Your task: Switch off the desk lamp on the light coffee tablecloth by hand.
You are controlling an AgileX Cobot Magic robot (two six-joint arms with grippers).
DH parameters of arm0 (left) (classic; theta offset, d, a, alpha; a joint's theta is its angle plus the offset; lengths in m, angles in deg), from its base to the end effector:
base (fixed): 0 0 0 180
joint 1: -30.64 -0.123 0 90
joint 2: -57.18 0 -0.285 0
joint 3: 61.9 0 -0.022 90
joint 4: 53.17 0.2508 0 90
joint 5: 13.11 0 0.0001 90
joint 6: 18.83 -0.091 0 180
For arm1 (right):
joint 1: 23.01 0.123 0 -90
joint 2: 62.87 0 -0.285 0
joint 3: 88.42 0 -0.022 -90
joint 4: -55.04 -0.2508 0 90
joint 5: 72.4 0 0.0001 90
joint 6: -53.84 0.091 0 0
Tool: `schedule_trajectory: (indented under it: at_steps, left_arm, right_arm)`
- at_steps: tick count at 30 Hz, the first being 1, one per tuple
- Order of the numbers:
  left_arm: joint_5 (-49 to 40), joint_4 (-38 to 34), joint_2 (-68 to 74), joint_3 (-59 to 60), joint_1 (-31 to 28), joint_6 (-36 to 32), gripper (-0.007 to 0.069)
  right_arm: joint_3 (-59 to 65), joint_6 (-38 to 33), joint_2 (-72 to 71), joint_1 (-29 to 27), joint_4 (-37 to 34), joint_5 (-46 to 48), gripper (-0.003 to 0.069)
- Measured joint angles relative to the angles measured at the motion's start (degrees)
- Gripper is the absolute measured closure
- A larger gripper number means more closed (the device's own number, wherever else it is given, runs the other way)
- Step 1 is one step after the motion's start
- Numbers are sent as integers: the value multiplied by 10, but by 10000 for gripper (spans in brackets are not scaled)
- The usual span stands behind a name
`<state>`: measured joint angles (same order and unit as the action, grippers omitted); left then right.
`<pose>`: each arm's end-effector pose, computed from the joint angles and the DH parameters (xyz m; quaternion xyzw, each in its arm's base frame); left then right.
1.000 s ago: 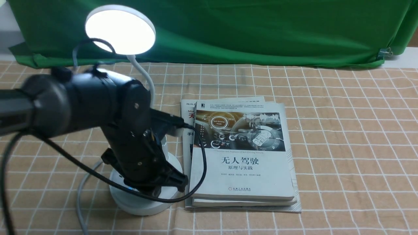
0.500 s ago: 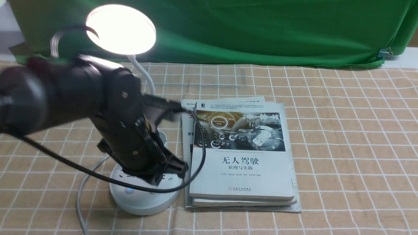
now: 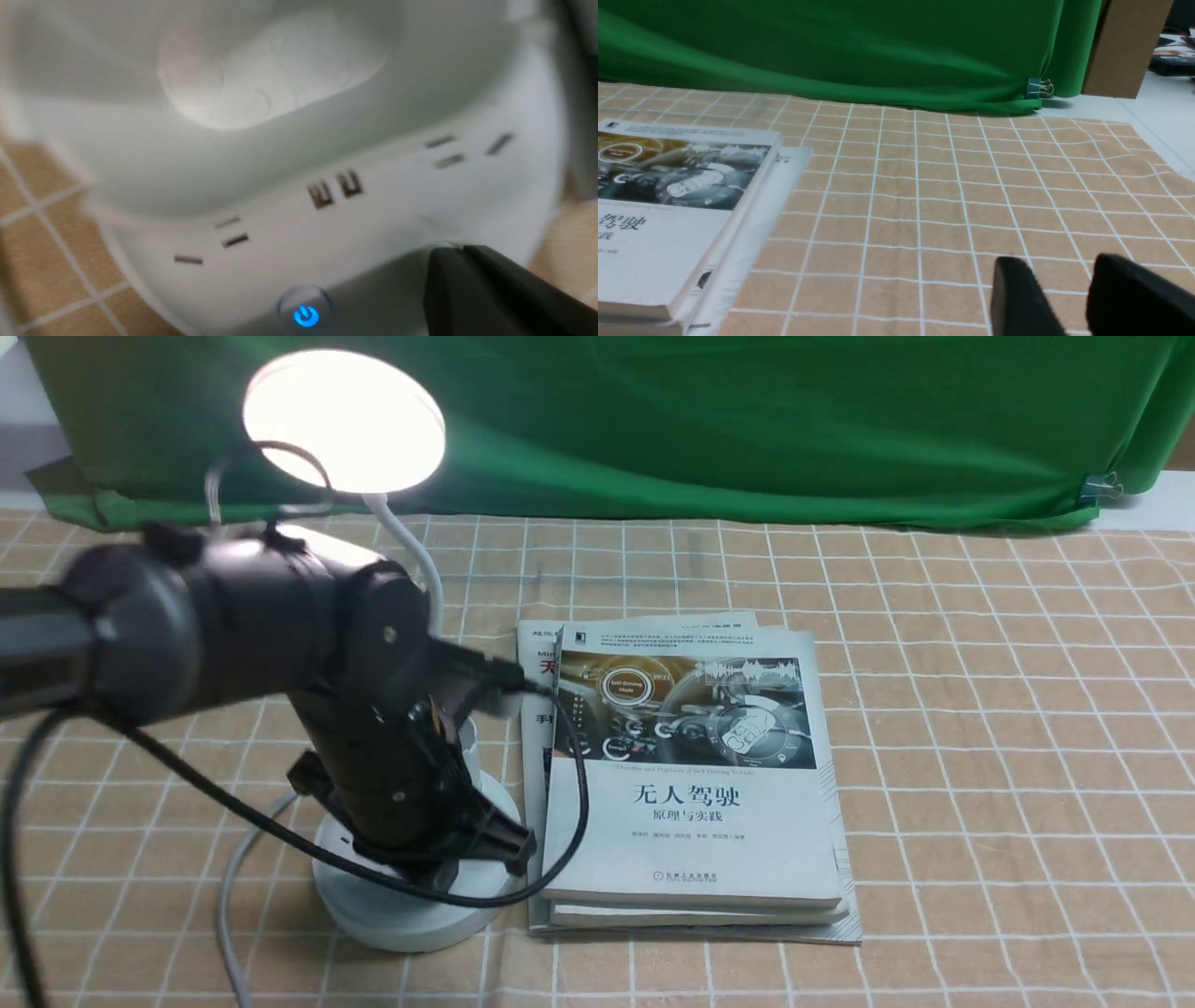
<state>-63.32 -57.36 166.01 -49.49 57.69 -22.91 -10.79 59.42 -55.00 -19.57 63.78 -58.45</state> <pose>0.2928 -0.1552 0.1916 0.2469 0.9657 -0.0440 0.0671 0.0558 0.0000 0.1888 -0.0303 0.7614 -0.0109 0.6474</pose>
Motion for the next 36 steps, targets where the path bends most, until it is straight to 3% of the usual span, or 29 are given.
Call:
schedule_trajectory:
  at_steps: [28,36]
  left_arm:
    - [-6,-13,-104,3,0,0,629]
    - [95,-27,-261,100,0,0,628]
  right_arm:
    - [0,0,0,0,0,0,417]
    - [0,0,0,0,0,0,417]
